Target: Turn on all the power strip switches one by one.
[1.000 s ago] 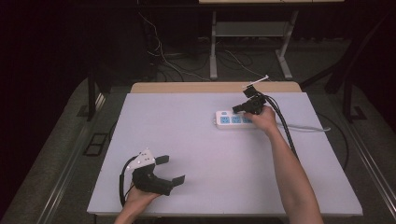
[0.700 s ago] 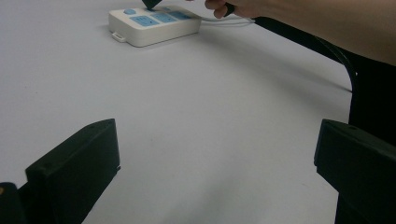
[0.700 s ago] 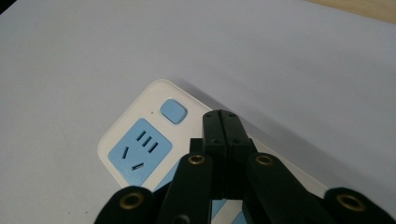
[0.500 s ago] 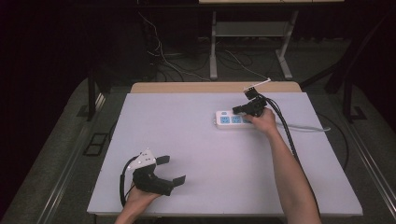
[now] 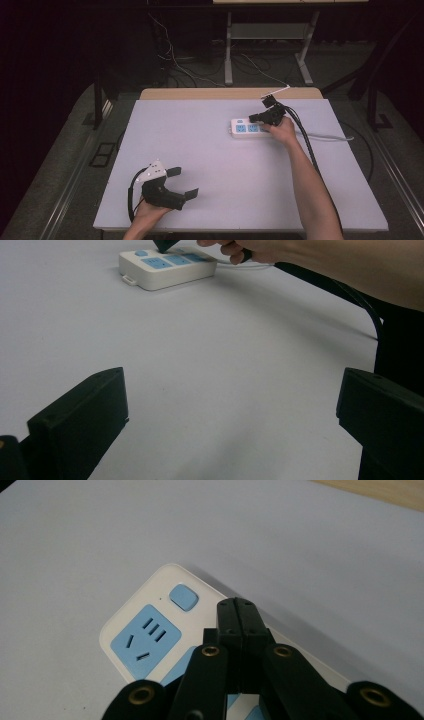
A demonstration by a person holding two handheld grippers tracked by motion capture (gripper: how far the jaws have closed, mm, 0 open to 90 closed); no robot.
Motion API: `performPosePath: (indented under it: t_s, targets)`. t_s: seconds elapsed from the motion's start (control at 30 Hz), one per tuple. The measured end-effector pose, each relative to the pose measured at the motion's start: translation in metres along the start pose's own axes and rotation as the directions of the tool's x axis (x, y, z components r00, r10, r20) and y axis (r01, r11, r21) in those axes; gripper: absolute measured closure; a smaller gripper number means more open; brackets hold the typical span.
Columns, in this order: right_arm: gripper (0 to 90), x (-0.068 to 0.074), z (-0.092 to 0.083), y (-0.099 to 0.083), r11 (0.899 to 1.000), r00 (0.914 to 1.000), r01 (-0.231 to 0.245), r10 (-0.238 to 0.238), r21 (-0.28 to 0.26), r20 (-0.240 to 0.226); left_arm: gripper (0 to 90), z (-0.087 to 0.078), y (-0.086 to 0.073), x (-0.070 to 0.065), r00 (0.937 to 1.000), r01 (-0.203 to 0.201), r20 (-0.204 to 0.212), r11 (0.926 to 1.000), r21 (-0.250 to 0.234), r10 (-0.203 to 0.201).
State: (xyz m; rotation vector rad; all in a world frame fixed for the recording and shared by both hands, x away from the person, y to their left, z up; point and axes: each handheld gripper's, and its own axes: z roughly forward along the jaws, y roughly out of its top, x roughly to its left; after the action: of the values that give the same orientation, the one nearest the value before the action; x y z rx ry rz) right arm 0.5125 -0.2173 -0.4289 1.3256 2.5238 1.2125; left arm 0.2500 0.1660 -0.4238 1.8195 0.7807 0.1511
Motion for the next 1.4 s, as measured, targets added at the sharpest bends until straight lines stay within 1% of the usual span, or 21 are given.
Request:
performPosePath:
  t_s: [0.03,0.1,0.2,0.3,0.33,0.43,0.6,0.7,0.83,0.93,1.03,1.17,1.33,1.4]
  targets:
    - [90.0,0.0,0.0,0.001,1.0,1.0,-0.006,0.006,0.004,-0.002,0.0,0.0,0.0,0.0,1.0,-0.001,-0.001,1.0,0.001,0.001]
    - [90.0,0.001,0.0,0.001,1.0,1.0,0.0,0.0,0.001,0.004,0.0,0.0,0.0,0.0,1.0,0.002,-0.001,1.0,0.0,-0.002]
    - [90.0,0.0,-0.001,0.001,1.0,0.9997,-0.023,0.023,0.002,-0.002,0.0,0.0,0.0,0.002,1.0,0.008,-0.002,1.0,-0.003,-0.008]
    - [90.0,0.001,-0.003,0.002,1.0,0.9999,-0.008,0.008,0.017,0.008,0.0,0.0,-0.001,0.002,0.9999,0.014,-0.004,0.9999,-0.003,-0.014]
    - [90.0,0.002,-0.003,0.003,1.0,0.9999,-0.009,0.009,0.019,0.006,0.0,0.0,-0.001,0.003,0.9999,0.014,-0.004,0.9999,-0.002,-0.014]
    - [90.0,0.001,-0.008,0.004,1.0,1.0,-0.005,0.005,0.01,0.001,0.0,0.0,0.0,0.002,0.9999,0.012,-0.003,0.9999,-0.003,-0.012]
    - [90.0,0.005,-0.016,0.009,1.0,0.9999,0.011,-0.011,0.0,-0.003,0.0,0.001,0.0,0.002,0.9999,0.01,-0.002,0.9999,-0.001,-0.01]
    - [90.0,0.007,-0.02,0.012,1.0,0.9998,0.018,-0.018,0.004,-0.005,0.0,0.001,0.0,0.002,1.0,0.009,-0.001,1.0,-0.001,-0.009]
    - [90.0,0.011,-0.023,0.018,0.999,0.9994,0.036,-0.036,0.017,-0.002,0.0,0.001,0.0,0.002,0.9999,0.01,-0.002,0.9999,-0.002,-0.01]
    - [90.0,0.016,-0.024,0.024,0.998,0.9981,0.061,-0.061,0.019,-0.005,0.0,0.001,0.0,0.002,0.9999,0.013,-0.002,0.9999,-0.004,-0.013]
    - [90.0,0.022,-0.025,0.03,0.997,0.997,0.078,-0.078,0.024,-0.008,0.0,0.001,0.0,0.002,0.9999,0.011,-0.001,0.9999,-0.002,-0.011]
    - [90.0,0.028,-0.023,0.035,0.996,0.9961,0.088,-0.087,0.019,-0.013,0.0,0.001,0.0,0.002,1.0,0.01,0.0,0.9999,-0.003,-0.01]
    - [90.0,0.029,-0.014,0.034,0.996,0.9962,0.086,-0.086,0.033,-0.018,0.0,0.0,0.0,0.003,0.9999,0.013,-0.003,0.9999,-0.006,-0.013]
    - [90.0,0.029,-0.009,0.033,0.995,0.9961,0.088,-0.087,0.048,-0.014,0.0,0.0,0.0,0.003,0.9999,0.011,-0.003,0.9999,-0.004,-0.011]
